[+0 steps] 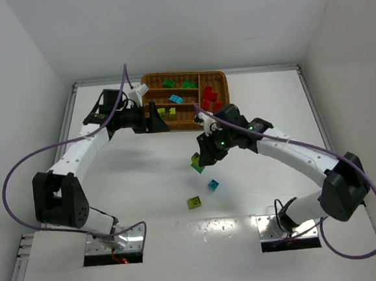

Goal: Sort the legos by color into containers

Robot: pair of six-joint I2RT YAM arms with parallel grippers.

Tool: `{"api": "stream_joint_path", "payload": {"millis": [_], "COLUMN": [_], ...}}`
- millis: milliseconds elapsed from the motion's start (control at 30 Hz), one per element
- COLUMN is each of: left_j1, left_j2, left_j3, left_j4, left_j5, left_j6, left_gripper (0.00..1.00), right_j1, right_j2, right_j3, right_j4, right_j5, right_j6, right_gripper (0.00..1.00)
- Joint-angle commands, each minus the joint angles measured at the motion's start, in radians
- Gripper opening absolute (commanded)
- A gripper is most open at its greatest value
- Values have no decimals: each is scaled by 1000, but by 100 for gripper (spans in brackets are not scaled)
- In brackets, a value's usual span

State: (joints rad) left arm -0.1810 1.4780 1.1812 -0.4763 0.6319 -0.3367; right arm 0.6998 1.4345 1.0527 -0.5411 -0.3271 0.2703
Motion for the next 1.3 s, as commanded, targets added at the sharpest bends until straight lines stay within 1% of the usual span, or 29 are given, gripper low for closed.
{"api": "stream_joint_path", "payload": {"millis": [0, 33, 67, 100, 133, 167, 267, 467, 500, 733, 800, 833, 1000, 1100, 1133, 1233, 1267], "left_j1": [-3, -15, -27, -28, -53, -54, -95, -173, -173, -264, -279, -290, -311, -311, -311, -321, -321], "left_j2": [-54, -54, -54, -67, -67, -79, -90, -48, -48, -15, -4, -4, 16, 16, 16, 16, 16], "left_j3": [-18, -28, -28, -28, -28, -28, -40, -40, -40, -31, -20, -20, 9, 20, 20, 31, 31], "left_j4": [87, 87, 87, 87, 87, 87, 71, 12, 11, 11, 11, 11, 11, 21, 21, 41, 41], "left_j5": [340, 373, 446, 474, 495, 526, 535, 549, 560, 657, 626, 635, 647, 678, 678, 678, 678], "left_j6": [114, 129, 130, 142, 157, 168, 211, 281, 281, 315, 315, 315, 303, 303, 303, 285, 284], "left_gripper": [89, 90, 92, 94, 99, 99, 99, 99, 99, 99, 99, 99, 89, 82, 79, 76, 73], "right_j1": [-60, -71, -80, -95, -105, -114, -149, -206, -206, -227, -227, -227, -227, -227, -227, -227, -227], "right_j2": [-48, -60, -60, -60, -60, -69, -69, -80, -69, -51, -42, -42, -42, -32, -32, -32, -32], "right_j3": [-22, -22, -13, -13, -13, -2, -2, 19, 20, 29, 29, 38, 38, 38, 38, 38, 38], "right_j4": [35, 35, 35, 35, 35, 35, 68, 118, 118, 174, 184, 196, 205, 205, 205, 205, 205], "right_j5": [-300, -385, -423, -499, -530, -556, -656, -684, -684, -684, -684, -684, -693, -693, -693, -702, -702], "right_j6": [12, 12, 12, 12, 12, 12, 23, 58, 69, 104, 113, 113, 122, 122, 122, 122, 122], "right_gripper": [13, 13, 13, 13, 13, 13, 13, 15, 15, 15, 15, 15, 15, 15, 15, 15, 15]}}
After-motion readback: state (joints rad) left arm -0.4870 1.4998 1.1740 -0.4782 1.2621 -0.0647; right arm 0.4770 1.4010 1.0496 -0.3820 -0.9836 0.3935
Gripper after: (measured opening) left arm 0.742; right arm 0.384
